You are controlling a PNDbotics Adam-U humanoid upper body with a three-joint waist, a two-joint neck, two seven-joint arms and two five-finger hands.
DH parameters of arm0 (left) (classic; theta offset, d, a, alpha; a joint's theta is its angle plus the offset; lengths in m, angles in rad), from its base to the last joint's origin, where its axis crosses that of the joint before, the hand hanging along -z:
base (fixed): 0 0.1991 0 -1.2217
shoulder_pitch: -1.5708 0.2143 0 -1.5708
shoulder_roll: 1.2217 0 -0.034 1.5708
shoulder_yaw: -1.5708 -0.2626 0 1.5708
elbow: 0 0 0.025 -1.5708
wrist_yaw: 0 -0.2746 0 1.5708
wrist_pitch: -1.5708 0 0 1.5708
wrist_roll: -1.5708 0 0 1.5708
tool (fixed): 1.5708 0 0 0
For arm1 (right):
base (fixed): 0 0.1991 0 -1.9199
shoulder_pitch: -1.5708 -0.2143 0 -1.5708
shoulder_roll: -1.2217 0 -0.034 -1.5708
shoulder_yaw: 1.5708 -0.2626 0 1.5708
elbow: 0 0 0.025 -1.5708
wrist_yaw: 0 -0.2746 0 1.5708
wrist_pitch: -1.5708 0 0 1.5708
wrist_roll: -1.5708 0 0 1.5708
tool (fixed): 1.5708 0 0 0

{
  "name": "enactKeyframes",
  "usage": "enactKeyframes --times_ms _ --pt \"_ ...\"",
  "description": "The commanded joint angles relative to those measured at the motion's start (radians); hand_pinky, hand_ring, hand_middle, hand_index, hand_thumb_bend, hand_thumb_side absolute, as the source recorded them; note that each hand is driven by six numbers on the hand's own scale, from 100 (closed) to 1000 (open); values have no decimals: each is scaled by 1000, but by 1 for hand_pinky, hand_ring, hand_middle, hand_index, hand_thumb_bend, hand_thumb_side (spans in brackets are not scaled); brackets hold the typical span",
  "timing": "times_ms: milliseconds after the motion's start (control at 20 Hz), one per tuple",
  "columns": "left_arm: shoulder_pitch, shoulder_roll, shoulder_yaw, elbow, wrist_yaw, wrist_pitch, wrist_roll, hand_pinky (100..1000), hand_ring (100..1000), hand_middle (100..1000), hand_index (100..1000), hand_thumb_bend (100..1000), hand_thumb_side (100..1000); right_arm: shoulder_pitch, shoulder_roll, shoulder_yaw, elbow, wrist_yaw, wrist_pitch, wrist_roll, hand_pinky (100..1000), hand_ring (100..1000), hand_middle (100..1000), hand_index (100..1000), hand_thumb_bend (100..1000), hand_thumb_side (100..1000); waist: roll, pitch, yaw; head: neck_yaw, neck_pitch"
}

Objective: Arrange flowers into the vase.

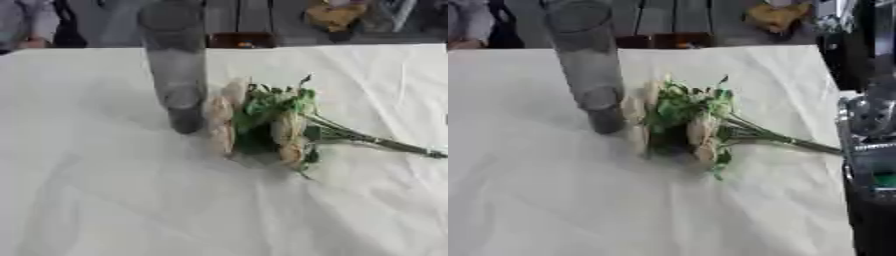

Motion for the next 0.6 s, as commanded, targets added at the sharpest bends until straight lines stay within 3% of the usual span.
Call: enactKeyframes --times_ms 50,400,450,600 --pt "-7 3 8 -14 1 -1 3 721 890 953 958 100 1000 -17 -30 -3 -16 5 5 4 704 873 737 944 166 1000 0 -24 2 -7 6" --pt "-6 4 6 -14 2 -1 1 722 890 953 958 100 1000 -69 -103 33 -11 61 63 58 725 900 751 942 213 1000 1 -27 3 -23 15" --pt "-5 6 5 -14 2 0 0 722 890 953 958 100 1000 -77 -110 41 -6 67 70 64 759 932 771 944 268 1000 -1 -31 4 -24 27" --pt "-3 9 2 -14 3 1 -2 722 890 953 959 100 1000 -134 -167 85 49 104 107 100 776 946 791 948 313 1000 0 -35 6 -28 43"
